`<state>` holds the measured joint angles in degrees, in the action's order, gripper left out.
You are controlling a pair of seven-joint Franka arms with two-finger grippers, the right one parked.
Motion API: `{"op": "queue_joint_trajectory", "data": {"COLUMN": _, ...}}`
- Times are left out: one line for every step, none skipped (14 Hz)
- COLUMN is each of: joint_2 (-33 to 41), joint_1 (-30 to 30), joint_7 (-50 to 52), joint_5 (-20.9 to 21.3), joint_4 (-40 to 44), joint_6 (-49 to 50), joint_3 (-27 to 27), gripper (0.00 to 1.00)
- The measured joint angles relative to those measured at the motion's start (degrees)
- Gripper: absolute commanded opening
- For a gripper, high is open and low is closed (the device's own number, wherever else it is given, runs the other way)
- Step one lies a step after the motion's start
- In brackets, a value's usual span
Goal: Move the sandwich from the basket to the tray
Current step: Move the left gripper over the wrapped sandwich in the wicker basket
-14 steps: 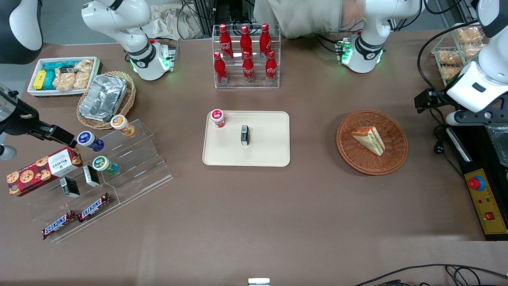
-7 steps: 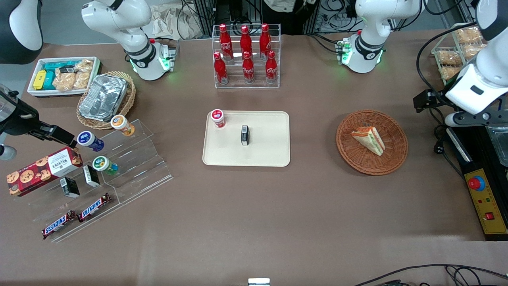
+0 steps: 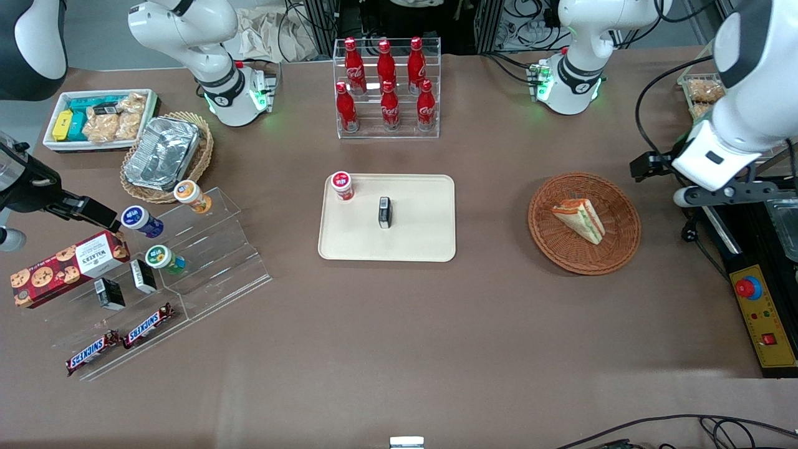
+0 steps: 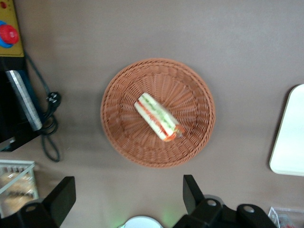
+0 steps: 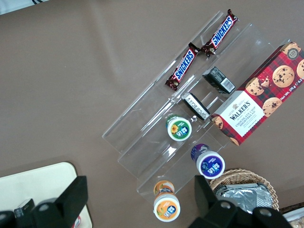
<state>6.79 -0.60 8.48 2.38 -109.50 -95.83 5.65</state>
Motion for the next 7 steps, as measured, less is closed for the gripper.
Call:
{"op": "queue_joint_trajectory", "data": {"joint_2": 2.23, "joint_1": 0.02, "joint_7": 0.04, "joint_5": -0.25, "joint_4": -4.03, "joint_6": -2.68, "joint_3": -0.09, "gripper": 1.00}}
{"op": "queue_joint_trajectory", "data": {"joint_2": 4.17, "joint_1": 0.05, "joint_7": 0.05, "joint_5": -0.38, "joint_4": -7.34, "joint_6": -4.39, "joint_3": -0.15, "gripper": 1.00}}
{"op": "queue_joint_trajectory", "data": {"joint_2": 5.54, "joint_1": 0.09, "joint_7": 0.16, "joint_5": -0.55, "joint_4": -9.72, "joint_6": -5.12, "joint_3": -0.20, "gripper": 1.00}}
{"op": "queue_joint_trajectory", "data": {"joint_2": 6.37, "joint_1": 0.16, "joint_7": 1.34, "joint_5": -1.13, "joint_4": -11.42, "joint_6": -5.51, "joint_3": -0.23, "gripper": 1.00}}
{"op": "queue_joint_trajectory", "data": {"joint_2": 6.71, "joint_1": 0.19, "joint_7": 4.58, "joint_5": -1.72, "joint_4": -12.68, "joint_6": -6.05, "joint_3": -0.27, "gripper": 1.00}}
{"op": "queue_joint_trajectory", "data": {"joint_2": 6.69, "joint_1": 0.18, "joint_7": 8.93, "joint_5": -1.80, "joint_4": -13.60, "joint_6": -7.16, "joint_3": -0.25, "gripper": 1.00}}
{"op": "queue_joint_trajectory", "data": {"joint_2": 6.66, "joint_1": 0.17, "joint_7": 12.43, "joint_5": -1.82, "joint_4": -14.50, "joint_6": -8.72, "joint_3": -0.19, "gripper": 1.00}}
